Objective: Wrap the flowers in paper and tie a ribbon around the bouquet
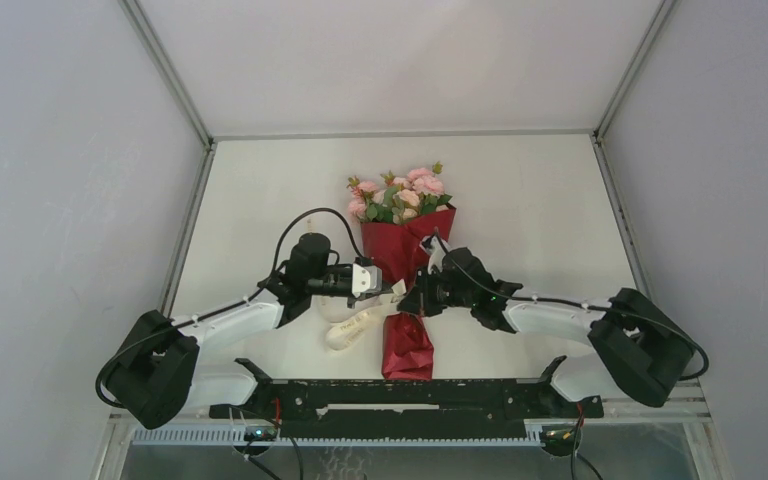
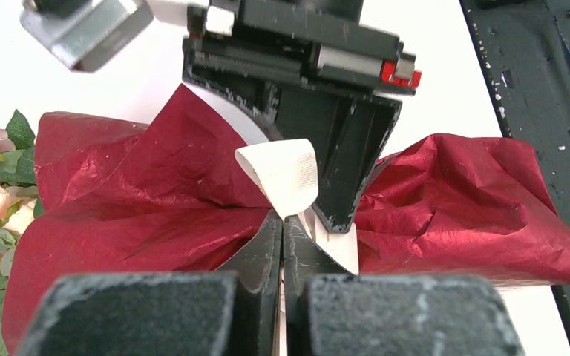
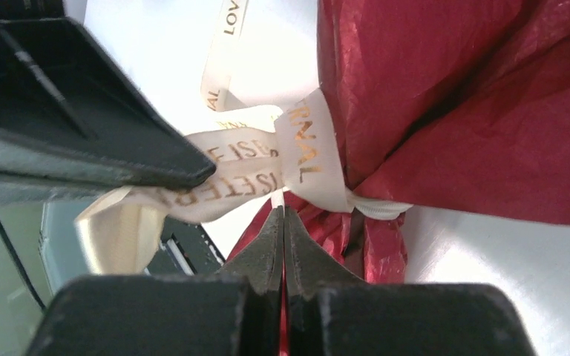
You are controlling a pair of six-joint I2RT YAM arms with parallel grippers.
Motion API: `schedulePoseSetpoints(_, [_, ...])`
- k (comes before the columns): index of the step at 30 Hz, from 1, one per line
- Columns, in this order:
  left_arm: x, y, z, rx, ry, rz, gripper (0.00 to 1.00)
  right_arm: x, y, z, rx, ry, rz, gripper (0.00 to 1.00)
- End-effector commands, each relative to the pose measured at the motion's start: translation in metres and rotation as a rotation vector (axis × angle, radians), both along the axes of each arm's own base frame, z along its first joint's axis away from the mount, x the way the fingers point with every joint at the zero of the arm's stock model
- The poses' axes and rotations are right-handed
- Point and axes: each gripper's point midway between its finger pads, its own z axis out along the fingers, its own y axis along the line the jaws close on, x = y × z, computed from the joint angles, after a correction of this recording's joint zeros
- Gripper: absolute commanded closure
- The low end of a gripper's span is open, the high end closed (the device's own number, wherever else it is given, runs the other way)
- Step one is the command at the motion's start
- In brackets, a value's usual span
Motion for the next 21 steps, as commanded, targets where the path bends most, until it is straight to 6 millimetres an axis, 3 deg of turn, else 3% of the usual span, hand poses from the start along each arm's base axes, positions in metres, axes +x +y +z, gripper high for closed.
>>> schedulePoseSetpoints(1, [0.002,0.002,0.005,-0.017,-0.047,-0.002,1.00,0.006,-0.010,0.037,0.018,-0.088,-0.007,1.00])
schedulePoseSetpoints(5, [0.002,0.001,0.006,-0.023,-0.047,-0.005,1.00,0.001,-0.062,0.029,-0.120,-0.027,-0.097,1.00])
schedulePoseSetpoints(9, [0.003,0.000,0.007,-0.030,-0.054,-0.008,1.00,0.006,-0.131,0.027,-0.224,0.029,-0.276,1.00])
schedulePoseSetpoints(12, [0.005,0.001,0.008,-0.032,-0.061,-0.002,1.00,0.012,-0.189,0.039,-0.236,0.058,-0.486,1.00])
schedulePoseSetpoints(16, [0.007,0.001,0.010,-0.033,-0.070,0.007,1.00,0.030,-0.226,0.070,-0.157,0.019,-0.694,1.00])
schedulePoseSetpoints(21, [0.009,0.002,0.009,-0.031,-0.075,0.010,1.00,0.041,-0.257,0.110,-0.130,-0.041,-0.847,1.00])
